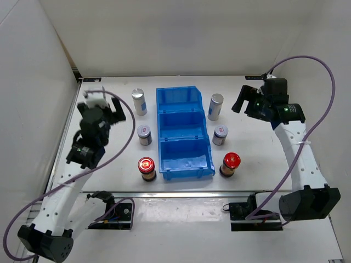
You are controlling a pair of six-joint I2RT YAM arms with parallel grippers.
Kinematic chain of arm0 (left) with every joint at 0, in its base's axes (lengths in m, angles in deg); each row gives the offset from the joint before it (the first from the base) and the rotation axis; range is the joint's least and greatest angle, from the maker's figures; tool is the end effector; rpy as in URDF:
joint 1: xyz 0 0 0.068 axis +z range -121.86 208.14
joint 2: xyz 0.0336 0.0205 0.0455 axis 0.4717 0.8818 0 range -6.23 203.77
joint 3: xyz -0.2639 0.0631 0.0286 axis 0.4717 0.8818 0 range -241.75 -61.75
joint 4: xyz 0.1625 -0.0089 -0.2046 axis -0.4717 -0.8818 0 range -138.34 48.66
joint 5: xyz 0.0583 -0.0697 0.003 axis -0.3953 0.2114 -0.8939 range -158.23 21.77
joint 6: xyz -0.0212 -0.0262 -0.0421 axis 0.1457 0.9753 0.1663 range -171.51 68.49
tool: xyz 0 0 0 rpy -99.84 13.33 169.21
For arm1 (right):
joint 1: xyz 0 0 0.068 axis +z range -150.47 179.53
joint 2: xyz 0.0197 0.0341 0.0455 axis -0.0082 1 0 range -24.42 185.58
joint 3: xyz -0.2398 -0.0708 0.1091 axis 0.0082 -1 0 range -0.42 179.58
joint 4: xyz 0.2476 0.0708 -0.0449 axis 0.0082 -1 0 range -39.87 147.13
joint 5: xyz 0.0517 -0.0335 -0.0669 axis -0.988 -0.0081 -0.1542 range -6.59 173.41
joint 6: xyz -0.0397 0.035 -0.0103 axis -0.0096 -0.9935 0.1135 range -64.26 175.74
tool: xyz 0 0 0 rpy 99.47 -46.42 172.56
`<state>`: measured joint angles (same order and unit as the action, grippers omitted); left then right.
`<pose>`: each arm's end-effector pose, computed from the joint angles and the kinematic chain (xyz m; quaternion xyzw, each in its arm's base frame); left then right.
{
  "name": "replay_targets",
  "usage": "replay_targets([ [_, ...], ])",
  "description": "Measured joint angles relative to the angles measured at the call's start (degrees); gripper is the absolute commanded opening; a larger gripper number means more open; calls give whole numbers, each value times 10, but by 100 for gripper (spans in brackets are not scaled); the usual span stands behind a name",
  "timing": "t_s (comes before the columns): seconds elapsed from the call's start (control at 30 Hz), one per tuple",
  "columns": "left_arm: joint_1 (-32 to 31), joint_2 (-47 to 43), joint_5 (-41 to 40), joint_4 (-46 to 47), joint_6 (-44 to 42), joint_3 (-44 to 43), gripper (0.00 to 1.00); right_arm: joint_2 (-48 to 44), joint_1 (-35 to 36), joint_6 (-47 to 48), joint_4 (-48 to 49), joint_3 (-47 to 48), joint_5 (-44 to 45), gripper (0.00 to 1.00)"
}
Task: Organize the condiment bottles
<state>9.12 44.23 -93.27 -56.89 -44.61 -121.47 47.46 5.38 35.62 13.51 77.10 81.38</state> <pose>0.1841 -0.0476 0.4041 -0.0671 0.7383 0.0113 0.6710 0.2606 0.0279 0.3806 0.1039 0.8926 0.1140 0.4237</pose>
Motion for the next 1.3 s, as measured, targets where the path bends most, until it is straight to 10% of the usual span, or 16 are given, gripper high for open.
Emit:
replay_targets([
  [0.2, -2, -53, -23, -83, 2, 146, 100, -3, 13, 26, -2, 27, 23, 100],
  [0.6, -57, -8, -52, -58, -5, 120, 100, 343, 66, 27, -49, 222, 82, 100],
  [1.1, -61, -42, -70, -53, -7, 121, 100, 440, 94, 32, -60, 309, 85, 99],
  [1.3, -61, -37, -71, -53, -11, 121, 100, 490, 95, 39, -59, 379, 78, 74],
])
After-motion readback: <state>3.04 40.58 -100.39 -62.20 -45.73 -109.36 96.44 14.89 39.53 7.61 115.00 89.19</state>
